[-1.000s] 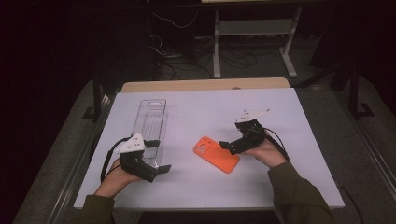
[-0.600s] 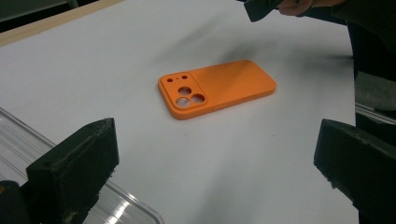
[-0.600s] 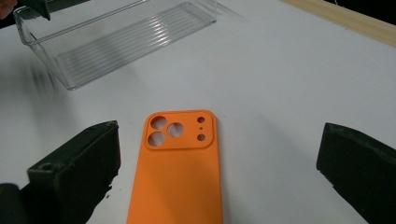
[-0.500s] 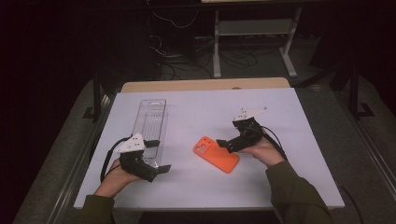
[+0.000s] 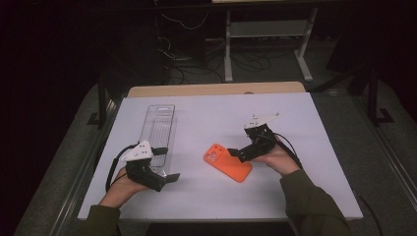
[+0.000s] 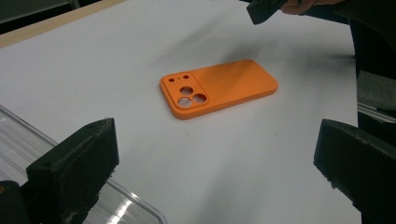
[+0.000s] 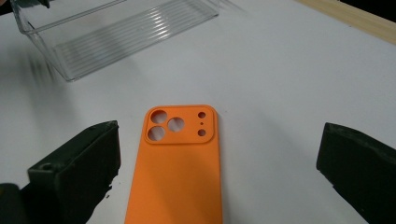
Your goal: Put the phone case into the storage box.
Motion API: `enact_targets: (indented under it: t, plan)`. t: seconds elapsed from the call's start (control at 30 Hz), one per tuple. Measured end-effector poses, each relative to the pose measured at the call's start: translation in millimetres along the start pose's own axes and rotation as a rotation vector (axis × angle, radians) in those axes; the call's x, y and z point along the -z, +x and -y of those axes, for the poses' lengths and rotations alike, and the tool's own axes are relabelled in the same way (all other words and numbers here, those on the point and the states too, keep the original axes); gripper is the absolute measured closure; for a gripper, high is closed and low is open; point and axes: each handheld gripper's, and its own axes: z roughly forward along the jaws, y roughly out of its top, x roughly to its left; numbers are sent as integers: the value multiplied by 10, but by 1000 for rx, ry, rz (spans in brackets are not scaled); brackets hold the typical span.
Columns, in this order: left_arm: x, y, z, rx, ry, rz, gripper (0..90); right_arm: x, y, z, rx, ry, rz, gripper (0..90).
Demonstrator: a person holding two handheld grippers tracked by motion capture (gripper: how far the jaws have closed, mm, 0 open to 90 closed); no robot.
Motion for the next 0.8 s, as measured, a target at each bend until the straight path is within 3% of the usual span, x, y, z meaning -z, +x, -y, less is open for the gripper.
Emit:
enact_targets:
  t: [0.8]
  plan:
    - [10, 15, -2, -7, 2, -2, 0, -71, 52, 27, 4, 66, -7, 0]
